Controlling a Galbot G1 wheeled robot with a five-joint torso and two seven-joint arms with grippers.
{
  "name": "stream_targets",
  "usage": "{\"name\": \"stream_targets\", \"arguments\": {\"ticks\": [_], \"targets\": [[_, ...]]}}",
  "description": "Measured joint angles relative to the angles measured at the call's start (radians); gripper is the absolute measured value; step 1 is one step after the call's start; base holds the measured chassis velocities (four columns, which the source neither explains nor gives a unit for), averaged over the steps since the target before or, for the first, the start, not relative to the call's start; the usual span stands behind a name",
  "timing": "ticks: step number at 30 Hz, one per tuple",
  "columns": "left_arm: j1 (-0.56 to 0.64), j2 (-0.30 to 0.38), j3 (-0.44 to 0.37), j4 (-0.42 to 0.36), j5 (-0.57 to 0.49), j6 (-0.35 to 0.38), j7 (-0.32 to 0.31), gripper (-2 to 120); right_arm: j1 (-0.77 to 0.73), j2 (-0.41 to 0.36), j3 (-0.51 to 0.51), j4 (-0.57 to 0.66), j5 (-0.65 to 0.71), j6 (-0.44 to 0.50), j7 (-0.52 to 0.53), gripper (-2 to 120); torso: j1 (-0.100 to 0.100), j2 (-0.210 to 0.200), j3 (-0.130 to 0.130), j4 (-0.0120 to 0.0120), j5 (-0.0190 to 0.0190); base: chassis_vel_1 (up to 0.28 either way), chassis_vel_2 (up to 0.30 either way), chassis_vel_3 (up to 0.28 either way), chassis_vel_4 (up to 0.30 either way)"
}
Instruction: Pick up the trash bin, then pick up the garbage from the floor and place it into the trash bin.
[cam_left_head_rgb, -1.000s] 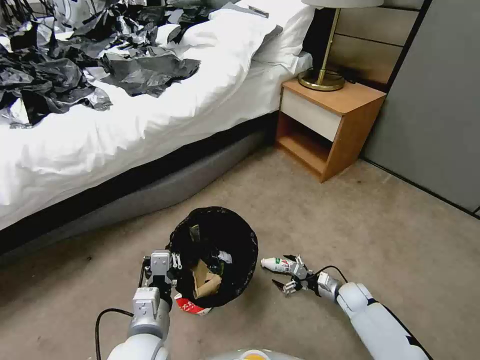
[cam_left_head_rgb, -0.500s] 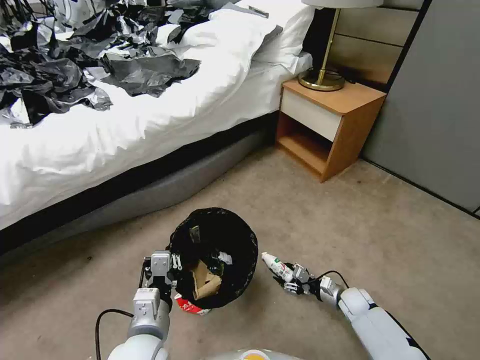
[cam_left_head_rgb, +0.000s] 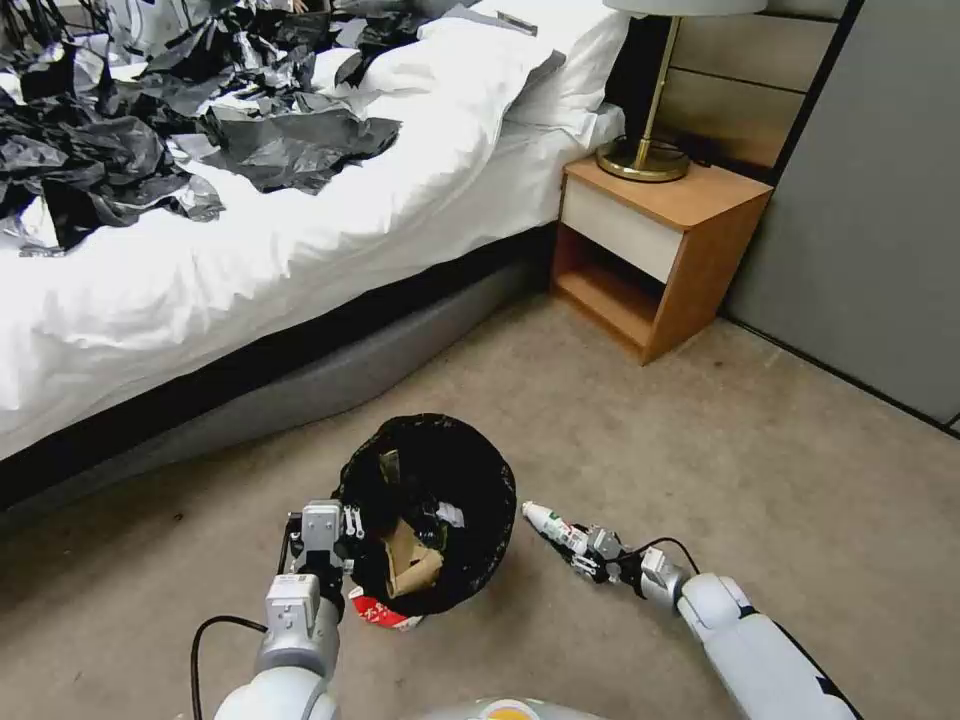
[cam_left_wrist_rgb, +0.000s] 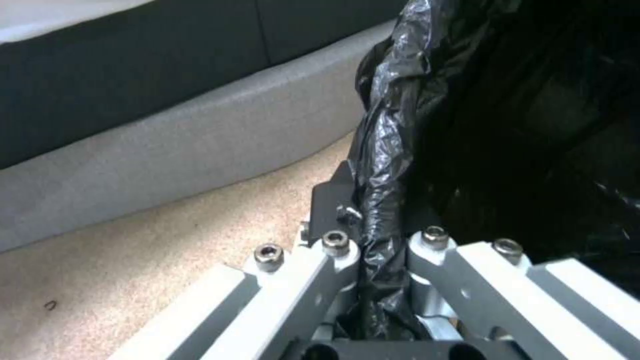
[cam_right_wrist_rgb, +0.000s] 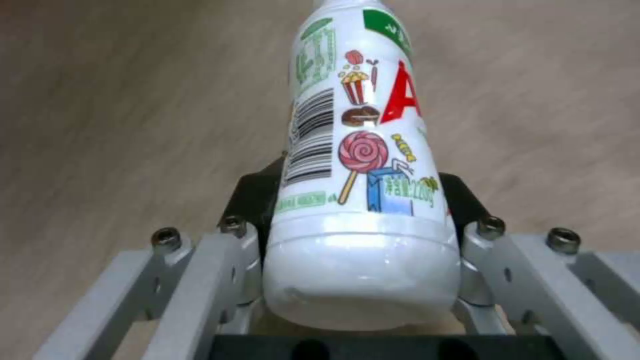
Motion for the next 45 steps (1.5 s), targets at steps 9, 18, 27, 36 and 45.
{"name": "stream_targets", "arguments": {"ticks": [9,18,27,36,45], "targets": [[-0.009,0.003,0.001,0.008,-0.003,0.002,0.000,1,-0.080,-0.009,0.001,0.400,0.170,-0.001,0.165,36,0.000,0.000,0.000,0.0000,-0.0001,0.000,0.000,0.000,0.000],[-0.011,0.004,0.004,0.009,-0.007,0.003,0.001,1,-0.187,-0.050,-0.001,0.899,0.295,-0.038,0.201,36,0.000,0.000,0.000,-0.0001,0.0000,0.000,0.000,0.000,0.000],[-0.015,0.002,0.009,0.010,-0.006,0.004,0.001,1,-0.305,-0.107,-0.067,1.169,0.340,-0.081,0.201,36,0.000,0.000,0.000,-0.0001,0.0001,0.000,0.000,0.000,0.000],[-0.015,0.000,0.008,0.008,-0.005,0.004,0.001,1,-0.347,-0.120,-0.182,1.150,0.253,-0.072,0.196,36,0.000,0.000,0.000,0.0001,0.0001,0.000,0.000,0.000,0.000],[-0.012,-0.001,0.009,0.001,-0.004,0.004,0.001,1,-0.333,-0.092,-0.240,1.039,0.202,-0.046,0.197,36,0.000,0.000,0.000,0.0001,0.0000,0.000,0.000,0.000,0.000]]}}
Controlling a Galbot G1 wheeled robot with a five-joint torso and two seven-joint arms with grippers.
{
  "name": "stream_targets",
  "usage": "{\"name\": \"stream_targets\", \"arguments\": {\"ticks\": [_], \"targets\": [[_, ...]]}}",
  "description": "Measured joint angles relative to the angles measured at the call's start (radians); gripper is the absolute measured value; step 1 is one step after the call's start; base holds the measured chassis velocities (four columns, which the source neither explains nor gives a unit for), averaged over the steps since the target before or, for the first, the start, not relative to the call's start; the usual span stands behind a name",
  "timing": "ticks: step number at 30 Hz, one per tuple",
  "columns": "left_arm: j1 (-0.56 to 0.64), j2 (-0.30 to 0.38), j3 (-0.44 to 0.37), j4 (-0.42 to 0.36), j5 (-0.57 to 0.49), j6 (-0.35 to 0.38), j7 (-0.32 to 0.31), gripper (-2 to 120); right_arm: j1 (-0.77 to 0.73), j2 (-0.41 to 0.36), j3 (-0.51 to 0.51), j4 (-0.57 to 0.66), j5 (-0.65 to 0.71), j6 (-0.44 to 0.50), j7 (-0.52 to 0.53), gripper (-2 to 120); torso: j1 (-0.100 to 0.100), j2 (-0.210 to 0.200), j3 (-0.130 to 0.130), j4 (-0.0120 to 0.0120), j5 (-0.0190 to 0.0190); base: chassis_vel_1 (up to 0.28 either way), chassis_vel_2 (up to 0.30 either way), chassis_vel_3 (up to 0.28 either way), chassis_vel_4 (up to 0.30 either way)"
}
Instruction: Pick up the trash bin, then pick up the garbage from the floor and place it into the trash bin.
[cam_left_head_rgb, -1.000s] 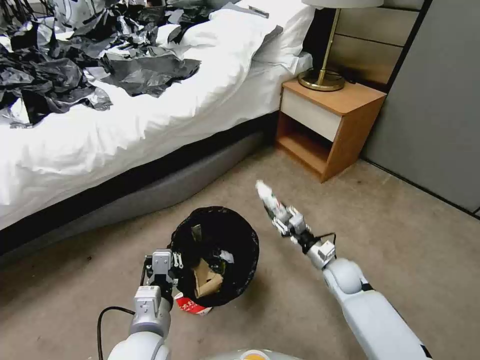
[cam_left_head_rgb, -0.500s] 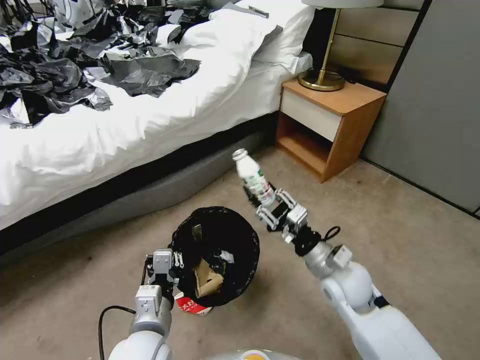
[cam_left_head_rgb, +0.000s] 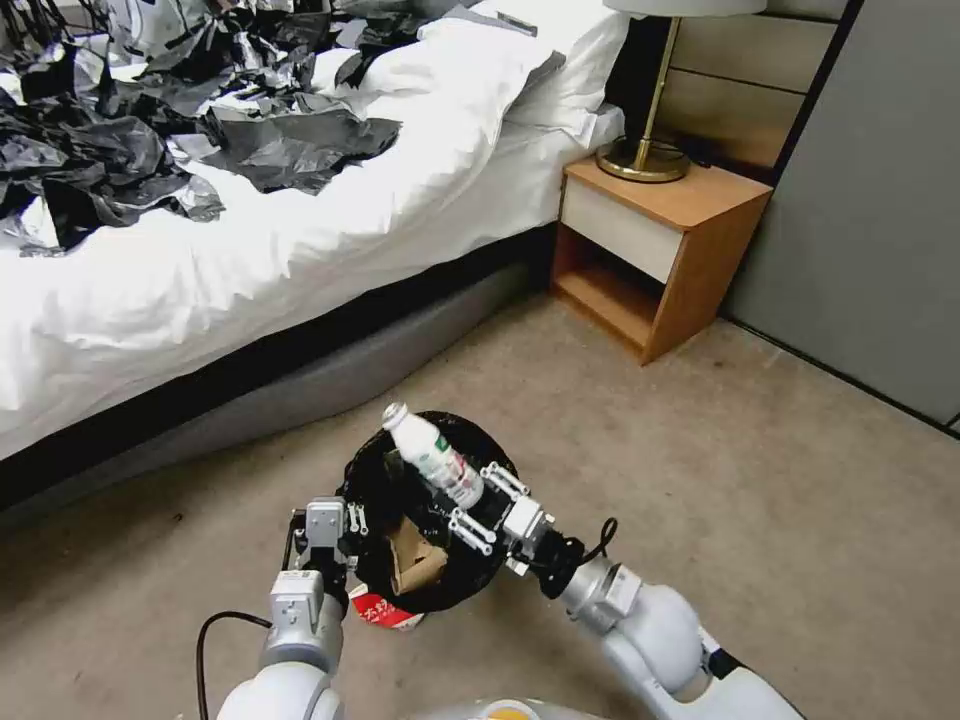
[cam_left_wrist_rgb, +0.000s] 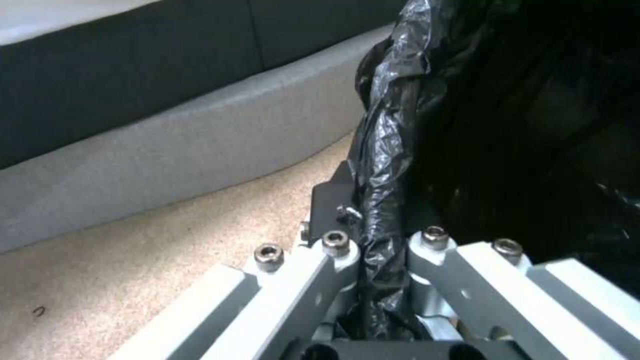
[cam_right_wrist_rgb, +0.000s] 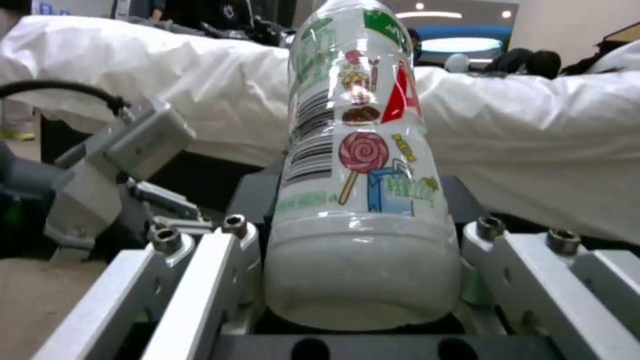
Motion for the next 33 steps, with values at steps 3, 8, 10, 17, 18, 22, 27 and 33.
{"name": "stream_targets", "arguments": {"ticks": [3,8,10,17,18,22,27,33], "targets": [[0.000,0.000,0.000,0.000,0.000,0.000,0.000,1,0.000,0.002,-0.002,-0.015,-0.006,0.003,0.000,36,0.000,0.000,0.000,0.0000,-0.0001,0.000,0.000,0.000,0.000],[-0.003,0.004,0.001,0.000,0.000,0.000,0.001,1,-0.004,-0.004,-0.002,-0.025,-0.025,0.003,0.000,43,0.000,0.000,0.000,-0.0001,0.0000,0.000,0.000,0.000,0.000],[-0.004,0.004,0.001,0.000,-0.001,0.000,0.001,1,-0.004,-0.006,-0.001,-0.025,-0.026,0.003,0.000,47,0.000,0.000,0.000,0.0000,0.0000,0.000,0.000,0.000,0.000],[-0.007,0.005,0.002,0.000,-0.003,0.001,0.003,1,-0.003,-0.010,-0.002,-0.024,-0.026,0.000,0.000,72,0.000,0.000,0.000,-0.0001,-0.0001,0.000,0.000,0.000,0.000],[-0.006,0.005,0.002,0.000,-0.003,0.001,0.003,1,-0.003,-0.011,-0.003,-0.024,-0.026,0.000,0.000,80,0.000,0.000,0.000,0.0000,0.0000,0.000,0.000,0.000,0.000],[-0.006,0.004,0.002,0.000,-0.003,0.001,0.004,1,-0.003,-0.013,-0.003,-0.023,-0.026,-0.001,0.000,92,0.000,0.000,0.000,-0.0001,0.0000,0.000,0.000,0.000,0.000],[-0.007,0.005,0.001,0.000,-0.003,0.001,0.004,1,-0.002,-0.024,0.000,-0.014,-0.024,-0.005,0.000,100,0.000,0.000,0.000,0.0000,0.0000,0.000,0.000,0.000,0.000],[-0.008,0.005,0.000,0.000,-0.003,0.002,0.004,1,-0.002,-0.033,0.013,0.004,-0.020,-0.005,0.001,100,0.000,0.000,0.000,-0.0001,0.0000,0.000,0.000,0.000,0.000]]}}
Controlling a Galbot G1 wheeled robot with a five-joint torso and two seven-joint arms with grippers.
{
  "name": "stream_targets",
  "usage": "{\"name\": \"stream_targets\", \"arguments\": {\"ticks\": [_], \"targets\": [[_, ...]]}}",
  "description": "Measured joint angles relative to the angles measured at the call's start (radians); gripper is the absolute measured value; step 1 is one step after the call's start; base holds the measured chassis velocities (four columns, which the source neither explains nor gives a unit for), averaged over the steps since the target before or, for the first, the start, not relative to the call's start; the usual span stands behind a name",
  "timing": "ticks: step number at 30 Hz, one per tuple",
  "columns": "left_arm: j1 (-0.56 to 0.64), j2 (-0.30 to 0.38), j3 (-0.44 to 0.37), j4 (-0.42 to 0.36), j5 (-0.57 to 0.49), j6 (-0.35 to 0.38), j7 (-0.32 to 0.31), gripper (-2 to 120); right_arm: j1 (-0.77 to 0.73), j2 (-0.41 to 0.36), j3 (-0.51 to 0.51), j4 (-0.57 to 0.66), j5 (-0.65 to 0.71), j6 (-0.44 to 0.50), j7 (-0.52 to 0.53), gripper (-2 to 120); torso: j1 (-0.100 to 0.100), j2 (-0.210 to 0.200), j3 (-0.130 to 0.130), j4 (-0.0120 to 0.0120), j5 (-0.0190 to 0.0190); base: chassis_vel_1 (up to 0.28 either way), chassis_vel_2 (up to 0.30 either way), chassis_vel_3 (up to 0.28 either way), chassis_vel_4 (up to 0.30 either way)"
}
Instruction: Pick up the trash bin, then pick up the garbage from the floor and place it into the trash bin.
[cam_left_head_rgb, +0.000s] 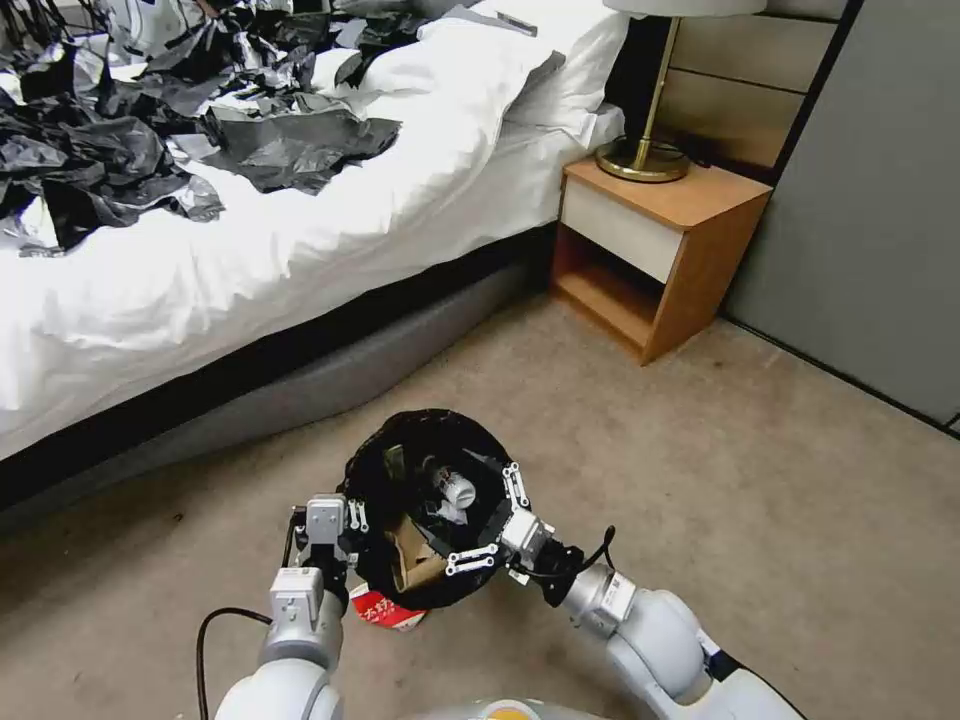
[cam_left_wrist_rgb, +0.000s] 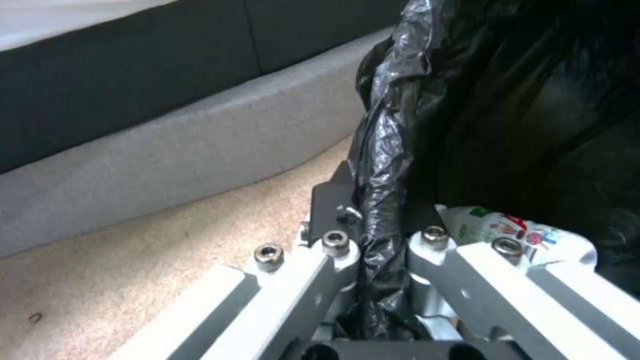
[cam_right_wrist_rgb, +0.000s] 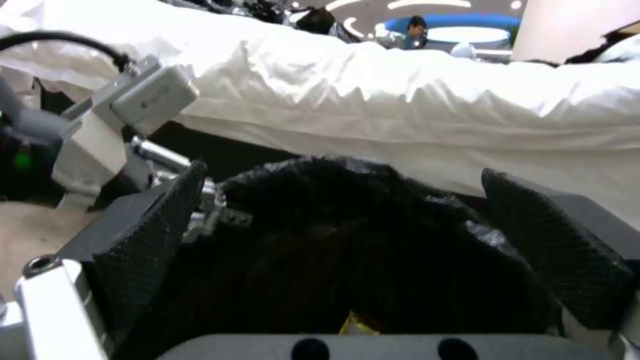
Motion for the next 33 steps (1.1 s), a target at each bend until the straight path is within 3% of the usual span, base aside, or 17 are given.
{"name": "stream_targets", "arguments": {"ticks": [5,12,17,25,33], "targets": [[0.001,0.000,0.000,0.000,0.001,0.000,0.000,1,0.014,0.003,0.017,0.043,0.009,-0.007,0.019,100,0.000,0.000,0.000,0.0001,0.0001,0.000,0.000,0.000,0.000],[0.002,0.001,-0.003,0.012,0.001,0.000,-0.001,1,0.028,0.009,0.076,0.212,0.055,-0.054,0.091,100,0.000,0.000,0.000,0.0000,-0.0001,0.000,0.000,0.000,0.000],[0.000,0.000,-0.007,0.020,0.000,0.000,-0.002,1,-0.036,0.055,0.153,0.291,0.004,-0.079,0.202,100,0.000,0.000,0.000,0.0001,0.0000,0.000,0.000,0.000,0.000],[-0.003,0.002,-0.014,0.019,-0.013,0.000,-0.004,1,-0.193,0.160,0.296,0.266,-0.073,-0.084,0.391,100,0.000,0.000,0.000,0.0000,-0.0001,0.000,0.000,0.000,0.000],[-0.005,0.004,-0.019,0.015,-0.027,-0.001,-0.006,1,-0.277,0.203,0.331,0.187,-0.101,-0.024,0.412,100,0.000,0.000,0.000,-0.0001,0.0000,0.000,0.000,0.000,0.000]]}}
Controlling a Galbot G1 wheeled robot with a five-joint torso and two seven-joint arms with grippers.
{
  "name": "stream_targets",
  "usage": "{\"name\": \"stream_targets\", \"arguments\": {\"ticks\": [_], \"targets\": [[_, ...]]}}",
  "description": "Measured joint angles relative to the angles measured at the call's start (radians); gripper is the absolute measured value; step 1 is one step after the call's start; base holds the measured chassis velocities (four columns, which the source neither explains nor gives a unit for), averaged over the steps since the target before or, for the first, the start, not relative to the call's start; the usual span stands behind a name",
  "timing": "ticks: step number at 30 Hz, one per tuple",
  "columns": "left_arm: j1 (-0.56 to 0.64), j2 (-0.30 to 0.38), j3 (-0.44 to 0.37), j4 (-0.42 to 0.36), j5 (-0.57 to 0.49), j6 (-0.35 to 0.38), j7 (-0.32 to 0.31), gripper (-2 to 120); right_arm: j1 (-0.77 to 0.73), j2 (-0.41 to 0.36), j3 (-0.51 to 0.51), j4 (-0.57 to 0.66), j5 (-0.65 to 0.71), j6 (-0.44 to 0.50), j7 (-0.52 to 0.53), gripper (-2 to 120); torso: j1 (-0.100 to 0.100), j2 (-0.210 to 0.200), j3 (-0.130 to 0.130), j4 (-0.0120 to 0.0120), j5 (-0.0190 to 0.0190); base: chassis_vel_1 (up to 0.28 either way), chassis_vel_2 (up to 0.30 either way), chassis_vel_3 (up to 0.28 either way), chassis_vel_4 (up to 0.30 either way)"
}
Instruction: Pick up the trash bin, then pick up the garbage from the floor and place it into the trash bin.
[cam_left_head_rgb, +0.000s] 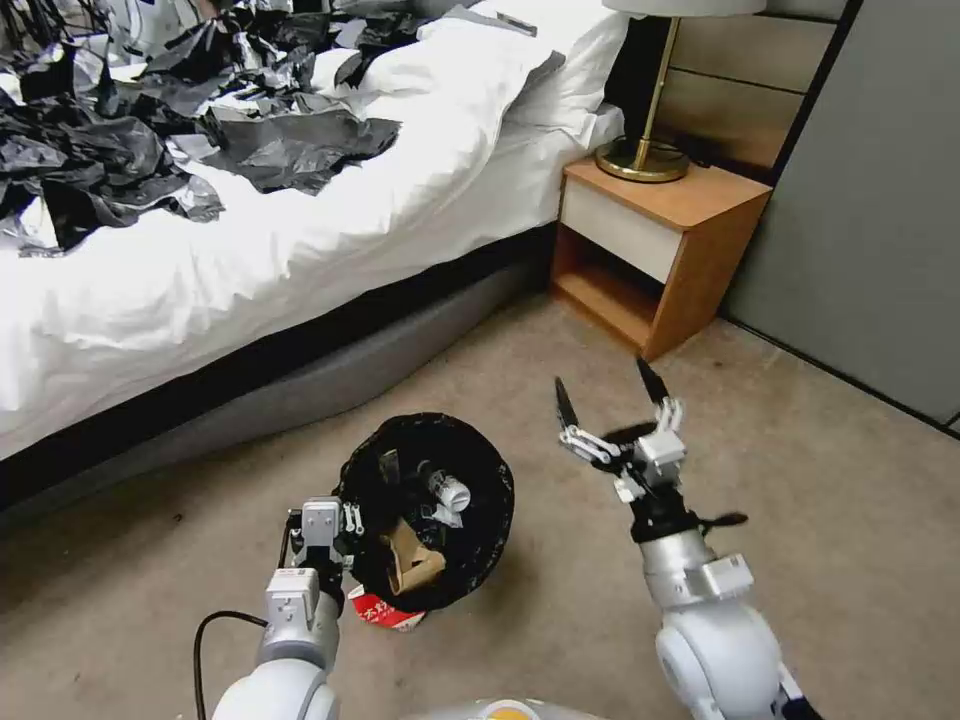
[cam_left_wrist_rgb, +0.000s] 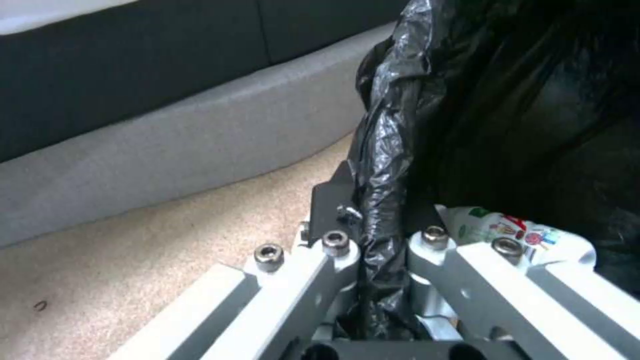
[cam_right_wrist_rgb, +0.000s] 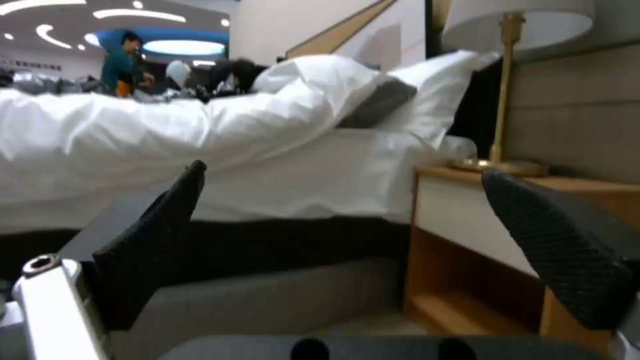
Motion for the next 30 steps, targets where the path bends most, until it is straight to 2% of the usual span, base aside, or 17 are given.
{"name": "stream_targets", "arguments": {"ticks": [5,14,30], "targets": [[0.001,0.001,0.000,-0.007,-0.001,0.000,0.000,1,0.015,0.017,-0.013,-0.041,-0.006,0.019,0.002,100,0.000,0.000,0.000,0.0001,-0.0001,0.000,0.000,0.000,0.000],[0.002,0.001,0.000,-0.012,-0.001,0.000,0.001,1,0.033,0.016,-0.019,-0.044,-0.003,0.028,-0.004,100,0.000,0.000,0.000,0.0001,-0.0001,0.027,0.023,0.023,0.024],[0.004,0.002,-0.002,-0.022,0.000,0.000,0.002,1,0.045,0.013,-0.016,-0.048,-0.001,0.039,-0.013,100,0.000,0.000,0.000,0.0003,-0.0001,0.103,0.099,0.102,0.101]]}}
